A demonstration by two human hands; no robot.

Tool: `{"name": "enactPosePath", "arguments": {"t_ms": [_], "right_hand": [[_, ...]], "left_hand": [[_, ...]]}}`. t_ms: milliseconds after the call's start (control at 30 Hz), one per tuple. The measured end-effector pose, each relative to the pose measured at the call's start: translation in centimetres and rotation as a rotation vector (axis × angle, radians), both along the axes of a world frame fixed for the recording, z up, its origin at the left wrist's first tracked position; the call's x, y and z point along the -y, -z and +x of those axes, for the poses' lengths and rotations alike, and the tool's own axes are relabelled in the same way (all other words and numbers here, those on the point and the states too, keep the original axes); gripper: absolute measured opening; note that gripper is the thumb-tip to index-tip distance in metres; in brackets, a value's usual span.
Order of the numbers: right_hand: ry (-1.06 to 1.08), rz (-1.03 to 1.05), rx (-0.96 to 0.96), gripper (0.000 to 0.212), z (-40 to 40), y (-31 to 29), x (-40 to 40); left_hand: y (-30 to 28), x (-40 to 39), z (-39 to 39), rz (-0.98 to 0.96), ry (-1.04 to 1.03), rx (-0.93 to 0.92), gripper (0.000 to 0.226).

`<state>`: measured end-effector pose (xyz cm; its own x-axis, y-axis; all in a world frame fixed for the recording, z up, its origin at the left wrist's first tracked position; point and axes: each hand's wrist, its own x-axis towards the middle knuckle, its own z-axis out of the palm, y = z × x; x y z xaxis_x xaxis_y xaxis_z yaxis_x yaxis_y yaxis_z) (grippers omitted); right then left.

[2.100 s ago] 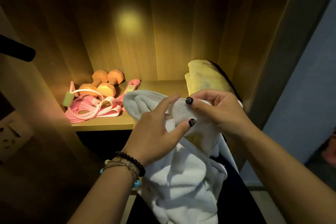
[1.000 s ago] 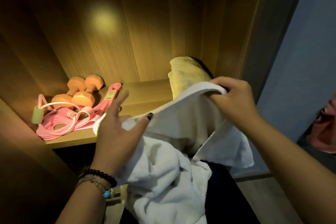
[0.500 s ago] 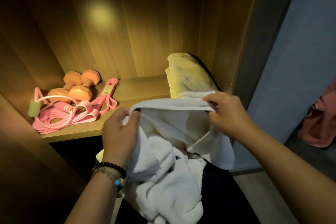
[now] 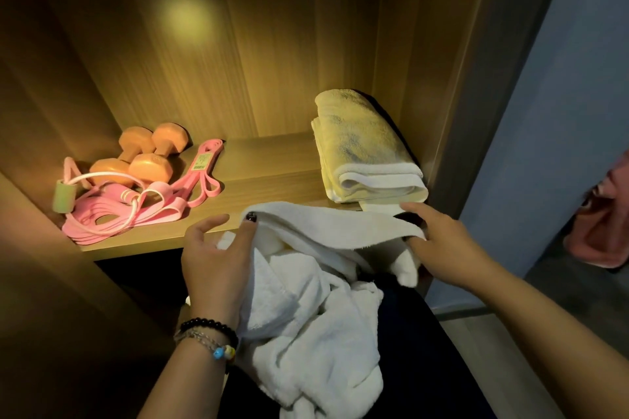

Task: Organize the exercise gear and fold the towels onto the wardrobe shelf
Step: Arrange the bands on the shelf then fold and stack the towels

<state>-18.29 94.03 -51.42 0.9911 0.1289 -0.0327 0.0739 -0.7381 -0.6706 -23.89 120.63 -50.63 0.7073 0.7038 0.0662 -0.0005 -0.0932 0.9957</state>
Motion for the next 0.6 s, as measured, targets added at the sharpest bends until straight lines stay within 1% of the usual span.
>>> {"name": "enactPosePath", "arguments": {"t_ms": [67, 167, 233, 300, 333, 367, 400, 433, 500, 567, 600], "right_hand": [[-0.098, 0.203, -0.023, 0.054, -1.4, -1.3, -1.1], [-0.178, 0.538, -0.106, 0.049, -3.2, -3.1, -2.7], [-0.192, 0.678, -0.153, 0.043, -4.0, -4.4, -3.5], [-0.270, 0.740, -0.178, 0.036, -4.5, -5.5, -4.1], [-0.339, 0.691, -0.161, 0.033, -4.7, -5.9, -4.5], [-0.409, 0.571, -0.114, 0.032, -4.9, -6.1, -4.8], [-0.451, 0.396, -0.052, 0.036, -5.0, -6.2, -5.1], [-0.472, 0.205, 0.022, 0.038, -4.9, -6.3, -5.5], [-0.501, -0.155, 0.179, 0.031, -4.7, -6.4, -6.2], [-0.429, -0.415, 0.286, 0.019, -4.5, -6.3, -6.6], [-0.364, -0.494, 0.339, 0.015, -4.4, -6.1, -6.8]], "left_hand": [[0.0, 0.7, -0.6, 0.010, -0.007, -0.007, 0.036], [-0.1, 1.5, -1.3, 0.036, 0.019, -0.009, 0.042], [-0.2, 1.6, -1.9, 0.026, 0.072, 0.034, 0.047], [-0.3, 1.3, -2.4, -0.038, 0.139, 0.080, 0.045], [-0.5, 1.1, -2.6, -0.025, 0.166, 0.082, 0.038], [-0.8, 0.6, -2.9, 0.008, 0.198, 0.080, 0.029], [-1.3, 0.3, -3.4, 0.034, 0.231, 0.074, 0.022], [-1.6, -0.2, -3.8, 0.070, 0.266, 0.061, 0.021], [-2.4, -1.0, -4.8, 0.135, 0.324, 0.032, 0.026], [-2.9, -1.6, -5.7, 0.140, 0.365, 0.029, 0.027], [-3.0, -1.9, -6.1, 0.136, 0.373, 0.019, 0.027]]}}
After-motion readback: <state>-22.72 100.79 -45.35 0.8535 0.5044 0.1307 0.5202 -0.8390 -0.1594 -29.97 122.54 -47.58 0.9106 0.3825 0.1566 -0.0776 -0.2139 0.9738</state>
